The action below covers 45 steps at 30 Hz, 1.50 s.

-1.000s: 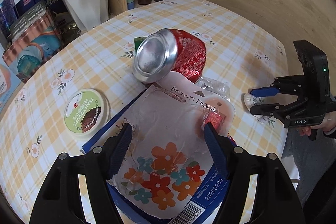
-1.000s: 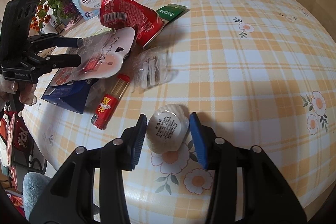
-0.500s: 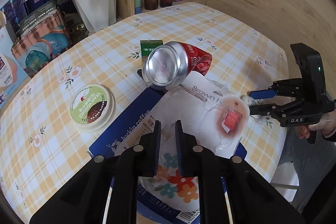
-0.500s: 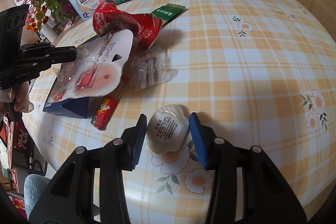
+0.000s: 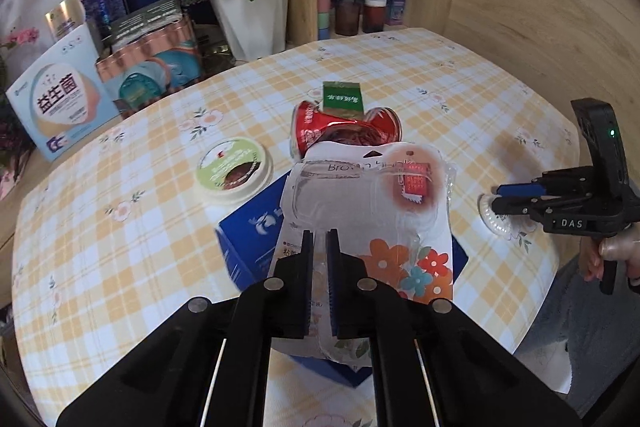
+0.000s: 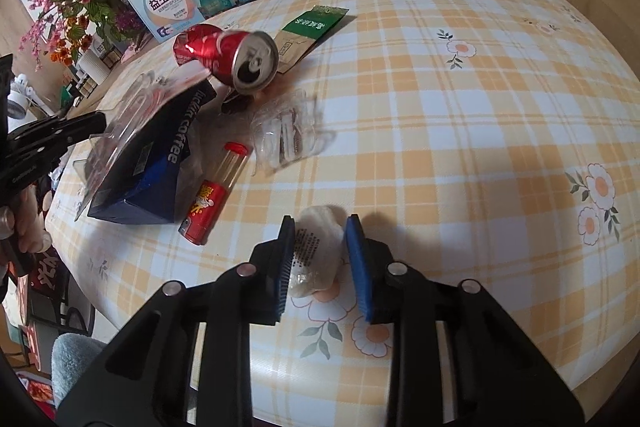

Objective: Collect trash
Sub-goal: 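Lift the clear plastic bag off the blue box with the left gripper, then drop the clear bag in the bin with left gripper while right gripper carries cup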

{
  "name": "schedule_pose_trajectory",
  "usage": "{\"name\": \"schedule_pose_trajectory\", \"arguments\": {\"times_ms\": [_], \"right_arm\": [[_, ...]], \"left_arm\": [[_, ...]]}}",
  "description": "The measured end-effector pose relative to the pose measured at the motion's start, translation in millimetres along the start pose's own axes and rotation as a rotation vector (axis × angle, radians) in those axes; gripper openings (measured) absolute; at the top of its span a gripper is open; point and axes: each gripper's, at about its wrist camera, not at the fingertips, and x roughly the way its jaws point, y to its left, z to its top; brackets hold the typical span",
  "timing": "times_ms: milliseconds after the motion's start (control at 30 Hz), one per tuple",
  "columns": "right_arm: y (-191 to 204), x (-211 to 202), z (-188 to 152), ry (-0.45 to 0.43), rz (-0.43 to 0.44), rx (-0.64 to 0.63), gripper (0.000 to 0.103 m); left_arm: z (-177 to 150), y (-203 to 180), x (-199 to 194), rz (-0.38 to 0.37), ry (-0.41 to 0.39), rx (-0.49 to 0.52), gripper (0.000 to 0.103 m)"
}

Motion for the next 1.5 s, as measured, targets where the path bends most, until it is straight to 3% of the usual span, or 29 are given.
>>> {"name": "schedule_pose_trajectory", "arguments": {"times_ms": [100,167,233,433,633,733,767,1100,1500], "right_arm": [[4,-6,-2,-0.012,-0.02,-0.028,0.032],[7,-10,-4,-0.028,-0.034,-0.049,0.047],[8,-12,-8,-0.032,-0.052,-0.075,0.055],[9,-1,-14,0.01,-0.076,-0.119,0.055],[29,8,-10,0.036,-0.1,-0.164,0.055],[33,10,-8,0.035,-0.133,-0.176,0.04],[32,10,-7,0.038,-0.123,-0.169,0.04],[34,-26,-9,-0.049,-0.071,-0.14,0.04],[55,-111,-23,-0.198,0.015,-0.143,0.04]], "left_arm": [[-5,2,-11,0.016,-0.004,-0.024,0.007],[-9,1,-17,0.032,0.005,-0.026,0.007],[-15,2,-21,0.04,0.015,-0.037,0.007],[-34,6,-29,0.066,0.053,-0.079,0.007],[-44,17,-48,0.094,0.003,-0.177,0.007],[-45,19,-56,0.091,-0.026,-0.223,0.007],[-45,19,-59,0.09,-0.035,-0.236,0.007],[-52,5,-94,0.085,-0.106,-0.284,0.007],[-64,-41,-152,0.05,-0.202,-0.282,0.007]]}}
